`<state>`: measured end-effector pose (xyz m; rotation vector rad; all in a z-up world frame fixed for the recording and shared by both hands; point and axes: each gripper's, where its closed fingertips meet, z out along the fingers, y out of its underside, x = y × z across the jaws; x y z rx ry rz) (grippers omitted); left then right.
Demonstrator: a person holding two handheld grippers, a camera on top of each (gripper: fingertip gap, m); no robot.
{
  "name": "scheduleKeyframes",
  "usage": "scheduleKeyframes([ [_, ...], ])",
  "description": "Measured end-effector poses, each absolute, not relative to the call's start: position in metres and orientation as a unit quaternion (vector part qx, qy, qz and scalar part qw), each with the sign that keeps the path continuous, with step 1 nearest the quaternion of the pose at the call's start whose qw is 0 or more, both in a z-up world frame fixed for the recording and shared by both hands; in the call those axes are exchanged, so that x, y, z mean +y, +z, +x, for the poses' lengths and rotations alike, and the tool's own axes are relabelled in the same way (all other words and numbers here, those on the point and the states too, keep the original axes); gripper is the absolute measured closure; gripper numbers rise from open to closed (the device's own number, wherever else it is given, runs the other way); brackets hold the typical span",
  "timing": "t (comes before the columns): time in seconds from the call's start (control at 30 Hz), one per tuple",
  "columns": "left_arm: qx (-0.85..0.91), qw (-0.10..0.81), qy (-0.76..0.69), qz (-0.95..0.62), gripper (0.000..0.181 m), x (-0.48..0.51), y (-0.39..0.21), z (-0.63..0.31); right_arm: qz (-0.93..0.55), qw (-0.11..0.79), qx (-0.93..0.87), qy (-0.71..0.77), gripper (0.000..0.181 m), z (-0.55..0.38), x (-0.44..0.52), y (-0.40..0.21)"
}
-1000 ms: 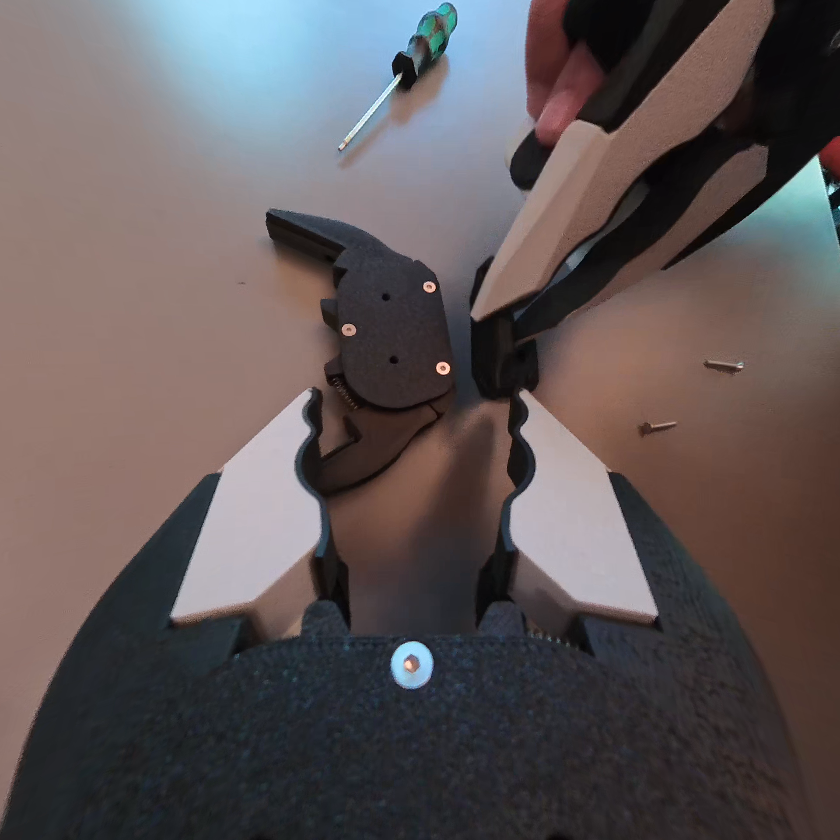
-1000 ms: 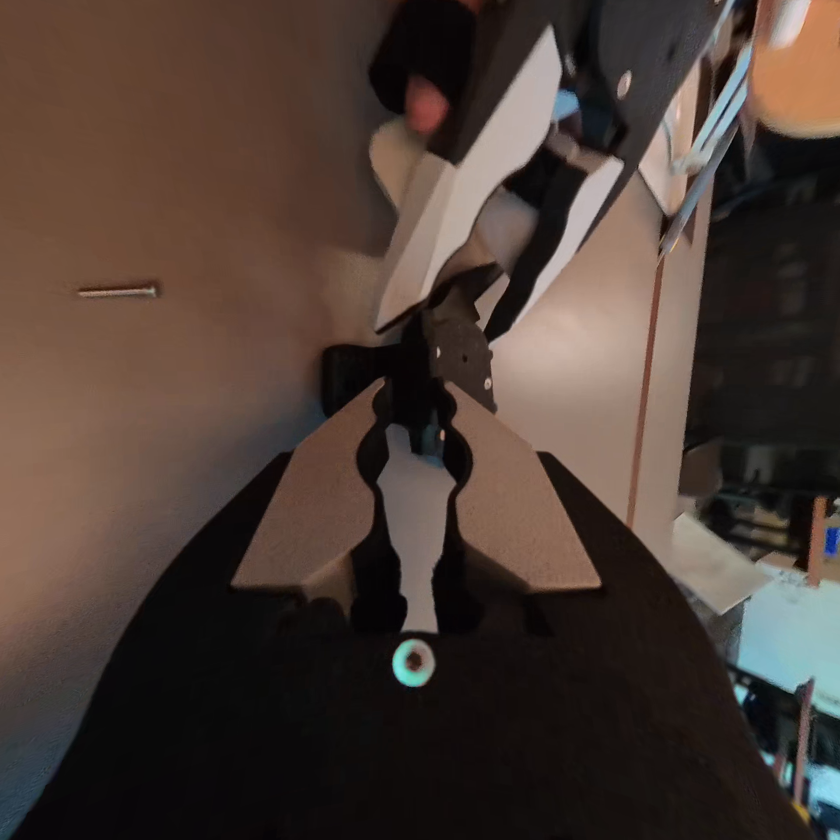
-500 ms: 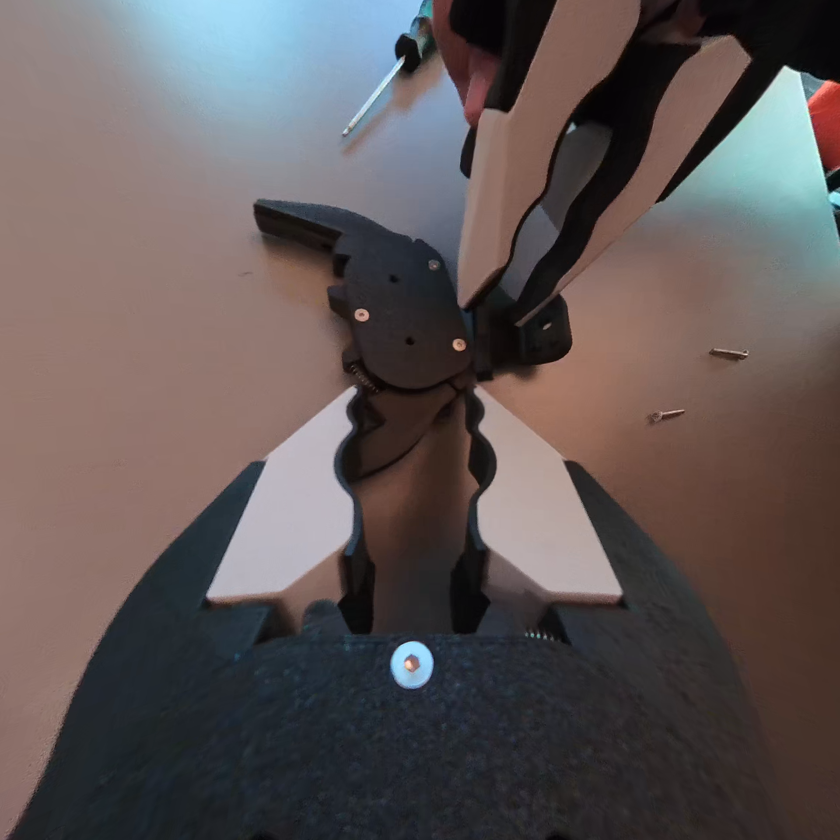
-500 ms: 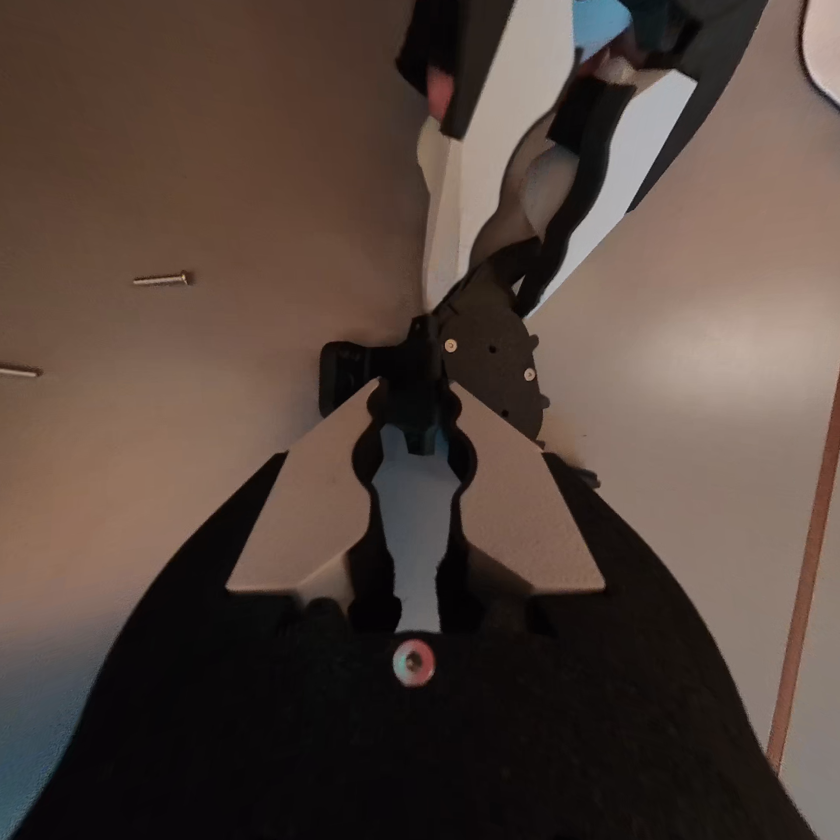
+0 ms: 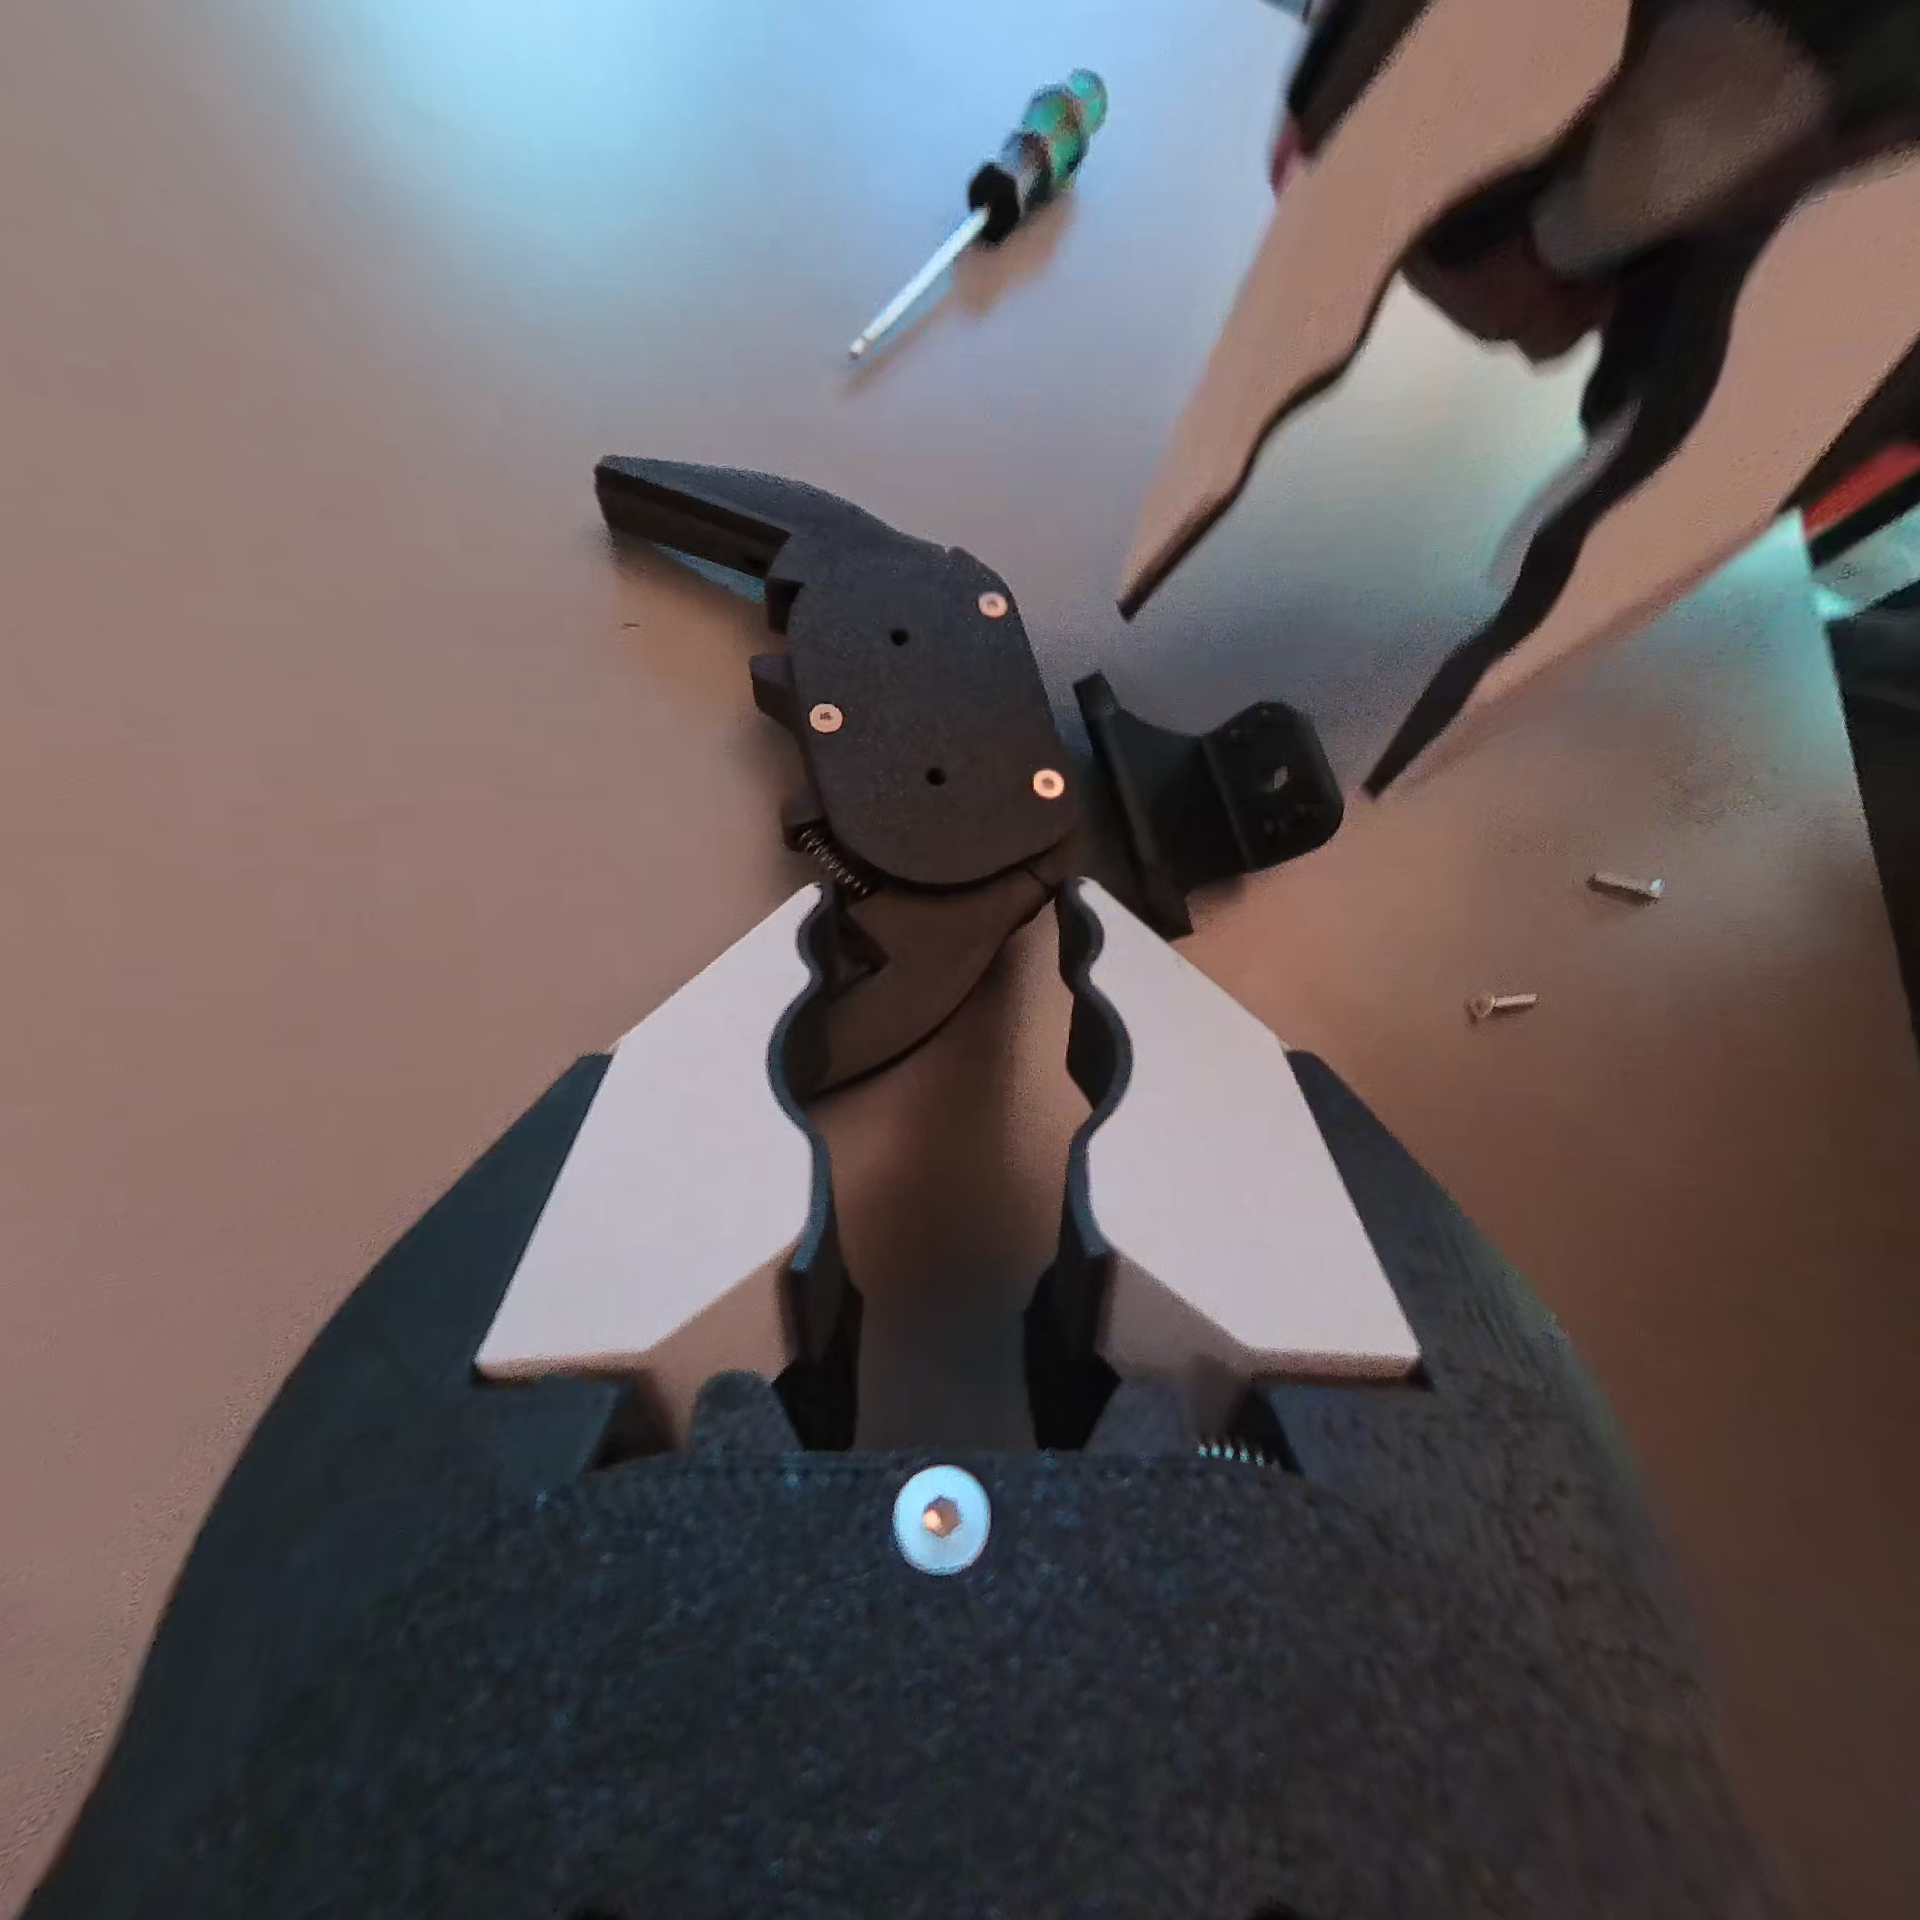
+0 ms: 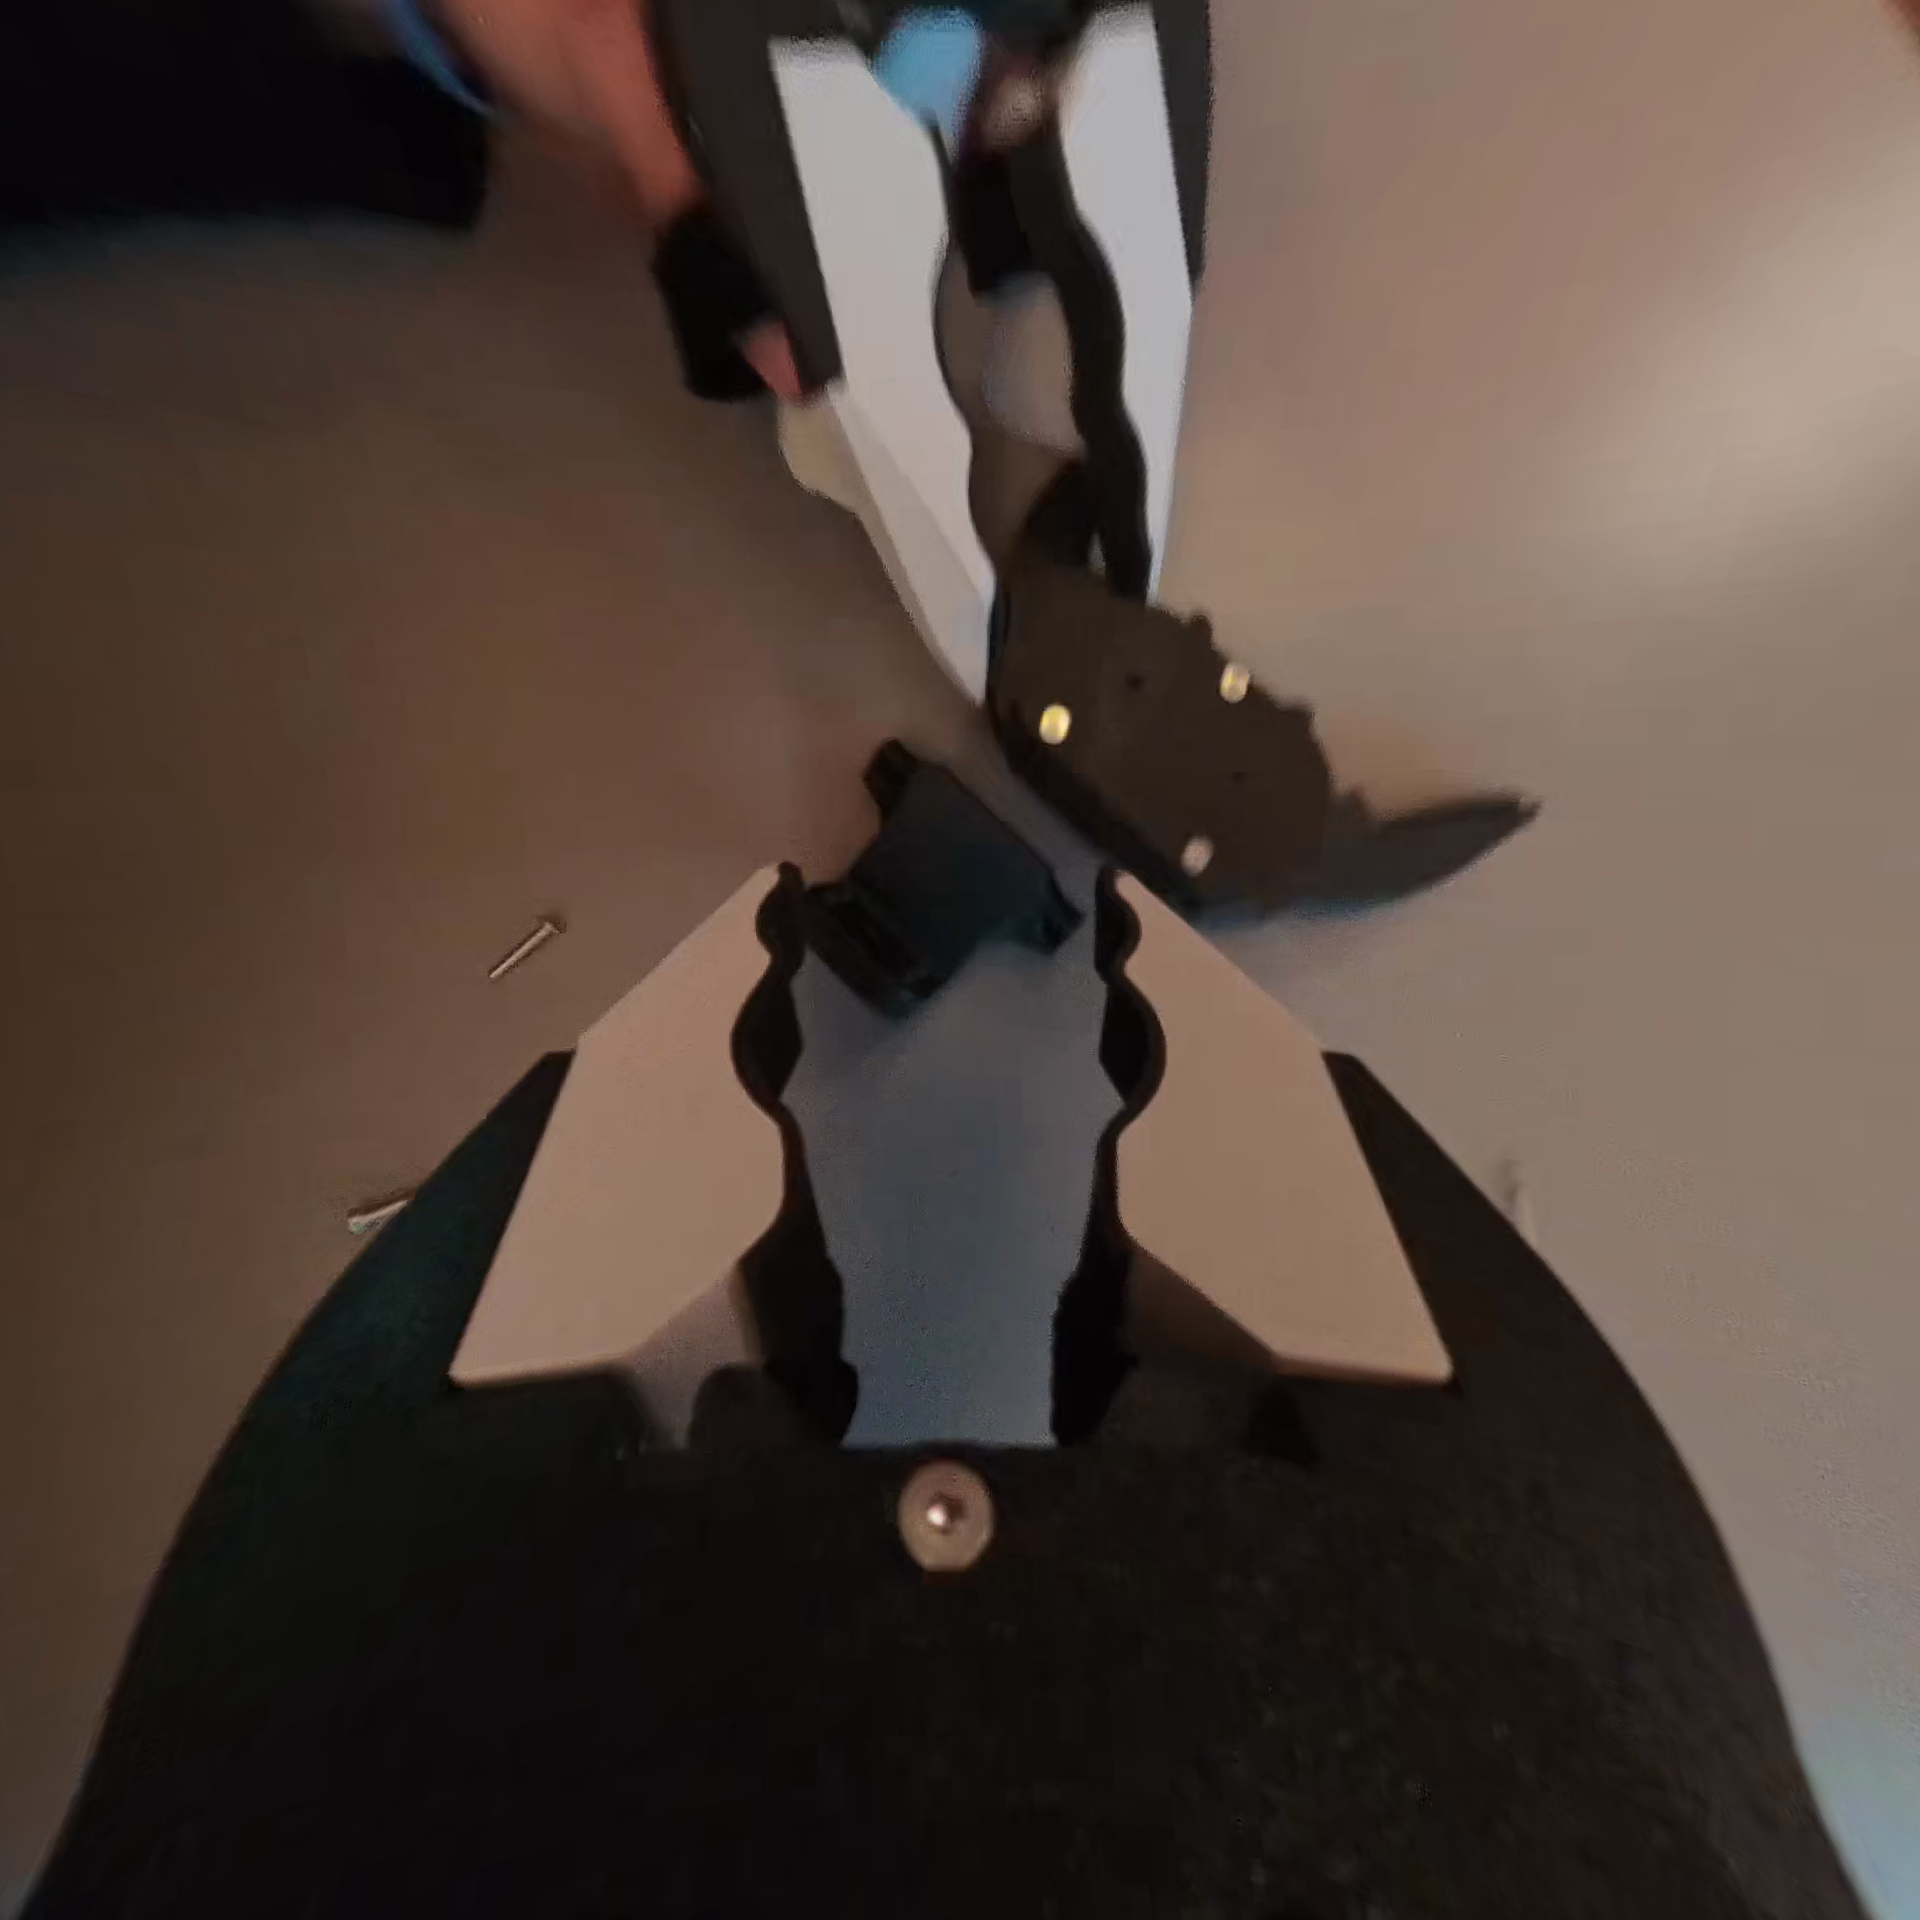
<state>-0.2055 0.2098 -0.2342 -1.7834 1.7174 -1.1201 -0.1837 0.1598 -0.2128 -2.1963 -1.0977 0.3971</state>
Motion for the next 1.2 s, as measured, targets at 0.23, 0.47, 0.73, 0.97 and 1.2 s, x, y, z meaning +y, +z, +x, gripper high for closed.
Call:
scheduleKeyframes([
  [0.23, 0.513, 0.163, -0.49, -0.686, 0.14, 0.207, -0.22, -0.202, -0.881, 0.328, -0.322, 0.107, 0.117, -0.192, 0.147, -0.246],
  [0.47, 0.388, 0.07, -0.608, -0.689, 0.14, 0.212, -0.203, -0.206, -0.862, 0.386, -0.31, 0.112, 0.118, -0.189, 0.165, -0.212],
  [0.73, 0.297, 0.007, -0.675, -0.675, 0.143, 0.216, -0.189, -0.207, -0.848, 0.448, -0.239, 0.148, 0.091, -0.175, 0.223, -0.193],
  [0.97, 0.263, -0.014, -0.689, -0.676, 0.144, 0.218, -0.189, -0.208, -0.802, 0.516, -0.243, 0.179, 0.118, -0.185, 0.239, -0.186],
  [1.2, 0.322, -0.011, -0.659, -0.68, 0.143, 0.205, -0.196, -0.208, -0.788, 0.498, -0.307, 0.192, 0.12, -0.191, 0.236, -0.188],
])
